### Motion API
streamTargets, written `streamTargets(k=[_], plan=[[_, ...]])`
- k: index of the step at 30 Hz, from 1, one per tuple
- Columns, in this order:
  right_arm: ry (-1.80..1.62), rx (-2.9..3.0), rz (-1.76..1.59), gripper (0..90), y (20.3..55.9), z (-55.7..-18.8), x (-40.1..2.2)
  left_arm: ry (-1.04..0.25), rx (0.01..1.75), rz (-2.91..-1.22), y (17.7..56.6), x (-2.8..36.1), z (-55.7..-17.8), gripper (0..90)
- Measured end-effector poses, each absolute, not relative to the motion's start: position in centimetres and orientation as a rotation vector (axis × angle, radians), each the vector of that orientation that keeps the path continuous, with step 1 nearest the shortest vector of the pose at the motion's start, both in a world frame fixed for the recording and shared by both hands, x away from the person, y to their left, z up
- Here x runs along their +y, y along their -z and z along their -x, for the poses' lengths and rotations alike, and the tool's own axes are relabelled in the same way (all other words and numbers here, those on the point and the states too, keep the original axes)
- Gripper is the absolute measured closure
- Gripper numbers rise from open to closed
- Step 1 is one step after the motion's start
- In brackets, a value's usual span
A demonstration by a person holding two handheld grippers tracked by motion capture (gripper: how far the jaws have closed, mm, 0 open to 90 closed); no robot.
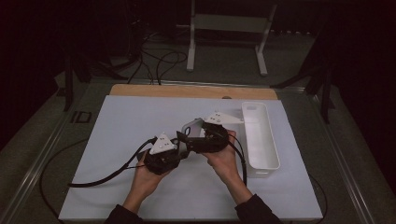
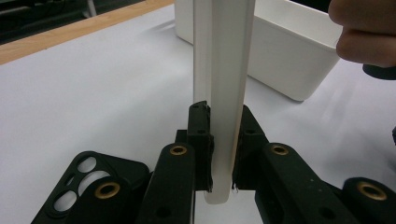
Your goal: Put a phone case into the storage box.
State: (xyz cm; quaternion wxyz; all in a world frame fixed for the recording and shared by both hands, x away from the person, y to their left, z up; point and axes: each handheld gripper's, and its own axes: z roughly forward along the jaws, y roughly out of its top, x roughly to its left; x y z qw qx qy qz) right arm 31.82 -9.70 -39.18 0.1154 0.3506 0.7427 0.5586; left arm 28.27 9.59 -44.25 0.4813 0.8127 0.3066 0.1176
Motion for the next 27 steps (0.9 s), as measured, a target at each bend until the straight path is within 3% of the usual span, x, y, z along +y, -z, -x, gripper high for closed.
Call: streamTargets(k=[12,16,21,27], plan=[[-1.619,2.191,-1.010,17.4,39.1,-31.8,-9.7,-0.281,0.738,-1.976,44.2,9.7,-28.3,76.9],[-1.611,2.192,-1.004,17.4,39.1,-31.8,-9.8,-0.297,0.740,-1.979,43.9,10.0,-28.3,65.9],[-1.603,2.182,-1.006,17.3,39.1,-31.8,-10.2,-0.329,0.773,-1.969,43.8,10.2,-28.3,41.2],[-1.590,2.174,-1.010,17.3,38.9,-32.0,-10.7,-0.439,0.817,-1.977,43.7,10.7,-28.0,21.2]])
